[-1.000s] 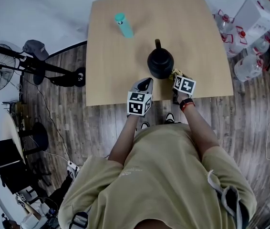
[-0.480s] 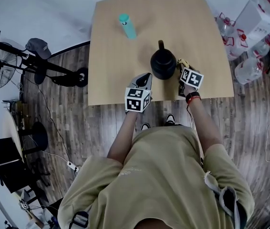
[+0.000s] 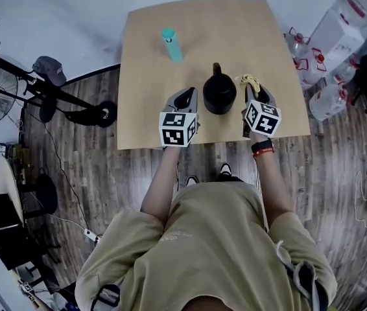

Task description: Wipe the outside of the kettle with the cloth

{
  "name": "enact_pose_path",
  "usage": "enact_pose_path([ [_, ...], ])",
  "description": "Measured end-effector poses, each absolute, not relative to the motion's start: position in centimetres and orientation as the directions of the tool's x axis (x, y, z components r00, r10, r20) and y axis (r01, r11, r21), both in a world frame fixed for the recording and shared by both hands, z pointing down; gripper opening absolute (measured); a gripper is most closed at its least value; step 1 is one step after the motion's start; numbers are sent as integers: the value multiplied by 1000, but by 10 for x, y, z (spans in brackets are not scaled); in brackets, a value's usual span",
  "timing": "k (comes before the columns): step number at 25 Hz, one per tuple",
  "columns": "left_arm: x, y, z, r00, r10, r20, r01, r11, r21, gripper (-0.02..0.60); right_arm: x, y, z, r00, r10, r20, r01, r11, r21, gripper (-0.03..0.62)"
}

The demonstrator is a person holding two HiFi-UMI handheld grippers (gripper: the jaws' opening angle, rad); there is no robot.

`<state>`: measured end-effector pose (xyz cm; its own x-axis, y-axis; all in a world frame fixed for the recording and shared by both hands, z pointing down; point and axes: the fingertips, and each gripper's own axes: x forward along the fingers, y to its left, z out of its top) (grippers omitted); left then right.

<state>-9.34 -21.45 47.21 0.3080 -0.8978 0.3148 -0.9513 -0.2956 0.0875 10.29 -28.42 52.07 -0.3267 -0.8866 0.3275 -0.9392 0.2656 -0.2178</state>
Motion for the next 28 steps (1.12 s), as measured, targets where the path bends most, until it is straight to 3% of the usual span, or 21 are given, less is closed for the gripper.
enact_pose_path([
  [11, -121, -183, 405, 315, -939, 140, -949, -308, 66, 23, 57, -216, 413, -364, -921, 137, -929, 348, -123, 138],
  [18, -127, -168, 401, 309, -944, 116, -951, -304, 54, 23, 39, -193, 394, -381, -918, 109, -925, 379, -41, 130],
  [28, -134, -168, 393, 278, -955, 99, -961, -277, 26, 23, 34, -191, 393, -398, -911, 107, -917, 394, -56, 130],
])
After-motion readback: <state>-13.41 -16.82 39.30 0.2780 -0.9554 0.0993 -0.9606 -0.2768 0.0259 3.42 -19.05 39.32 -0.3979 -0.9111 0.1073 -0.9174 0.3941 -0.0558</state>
